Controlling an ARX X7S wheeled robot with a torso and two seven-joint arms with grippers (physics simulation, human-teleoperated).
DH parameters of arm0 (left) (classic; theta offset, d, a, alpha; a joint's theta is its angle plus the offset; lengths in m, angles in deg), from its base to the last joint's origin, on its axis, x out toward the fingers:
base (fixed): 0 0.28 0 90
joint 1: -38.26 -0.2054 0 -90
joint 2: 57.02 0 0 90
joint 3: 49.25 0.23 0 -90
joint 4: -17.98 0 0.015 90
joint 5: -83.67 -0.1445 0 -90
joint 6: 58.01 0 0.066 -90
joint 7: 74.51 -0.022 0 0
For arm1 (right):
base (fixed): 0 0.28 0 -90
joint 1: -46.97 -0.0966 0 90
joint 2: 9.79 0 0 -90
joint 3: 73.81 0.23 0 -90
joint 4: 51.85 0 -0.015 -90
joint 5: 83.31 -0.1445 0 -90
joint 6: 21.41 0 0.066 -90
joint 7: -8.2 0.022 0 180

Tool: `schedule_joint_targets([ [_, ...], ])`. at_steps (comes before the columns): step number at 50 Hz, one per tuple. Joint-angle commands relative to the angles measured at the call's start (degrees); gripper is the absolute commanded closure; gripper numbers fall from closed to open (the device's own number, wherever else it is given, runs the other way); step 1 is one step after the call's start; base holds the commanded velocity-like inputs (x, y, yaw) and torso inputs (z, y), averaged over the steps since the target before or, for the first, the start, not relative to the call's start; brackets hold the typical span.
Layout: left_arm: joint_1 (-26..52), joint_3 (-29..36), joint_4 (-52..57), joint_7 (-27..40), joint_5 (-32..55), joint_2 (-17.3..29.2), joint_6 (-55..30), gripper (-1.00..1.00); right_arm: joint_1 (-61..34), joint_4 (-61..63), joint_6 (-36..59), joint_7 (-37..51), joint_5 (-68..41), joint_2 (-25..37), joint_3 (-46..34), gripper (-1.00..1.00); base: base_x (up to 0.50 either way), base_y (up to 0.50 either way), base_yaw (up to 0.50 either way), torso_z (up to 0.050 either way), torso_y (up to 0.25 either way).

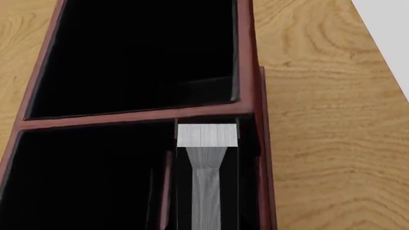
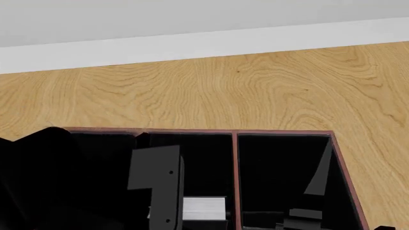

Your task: Pick up the book and place it in the back compartment of the caddy.

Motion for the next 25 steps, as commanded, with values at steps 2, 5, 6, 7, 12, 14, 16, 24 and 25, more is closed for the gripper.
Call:
schedule_joint_targets([
  [2, -0.4, 0.1, -2.5, 1.5, -0.6, -0.8, 2.1, 1.0, -0.2, 0.4, 0.9, 0.3, -0.3, 0.4, 0.0, -1.0, 0.0, 0.0, 0.0, 0.0, 0.0],
  [5, -0.5, 0.2, -3.0, 1.6, -0.8, -1.1, 2.5, 1.0, -0.4, 0.5, 1.1, 0.4, -0.3, 0.4, 0.0, -1.0, 0.0, 0.0, 0.0, 0.003, 0.003],
  [6, -0.5, 0.2, -3.3, 1.6, -0.9, -1.1, 2.7, 1.0, -0.5, 0.6, 1.2, 0.4, -0.4, 0.5, -0.1, -1.0, 0.0, 0.0, 0.0, 0.0, 0.0],
  [7, -0.6, 0.4, -3.5, 1.6, -1.0, -1.2, 3.0, 1.0, -0.7, 0.6, 1.4, 0.5, -0.4, 0.5, -0.2, -1.0, 0.0, 0.0, 0.0, 0.0, 0.0],
  [12, -1.1, 0.3, -3.8, 1.8, -0.9, -1.3, 3.3, 1.0, -0.5, 0.5, 1.3, 0.5, -0.5, 0.6, -0.2, -1.0, 0.0, 0.0, 0.0, 0.0, 0.002],
  [14, -1.5, 0.5, -3.5, 2.0, -0.9, -1.2, 3.3, 1.0, -0.6, 0.6, 1.4, 0.5, -0.5, 0.7, -0.2, -1.0, 0.0, 0.0, 0.0, 0.0, 0.0],
  [16, -1.8, 1.0, -3.8, 2.0, -1.2, -1.2, 3.7, 1.0, -0.5, 0.6, 1.4, 0.5, -0.5, 0.7, -0.2, -1.0, 0.0, 0.0, 0.0, 0.0, 0.0],
  [24, -3.1, 2.0, -4.1, 2.3, -1.8, -0.9, 5.0, 1.0, 0.3, -0.1, 0.1, 0.4, -0.2, 0.5, -0.2, -1.0, 0.0, 0.0, 0.0, 0.0, 0.001],
  [25, -3.1, 2.0, -4.1, 2.3, -1.8, -0.8, 5.0, 1.0, 0.3, -0.2, 0.1, 0.4, -0.2, 0.6, -0.2, -1.0, 0.0, 0.0, 0.0, 0.0, 0.0],
])
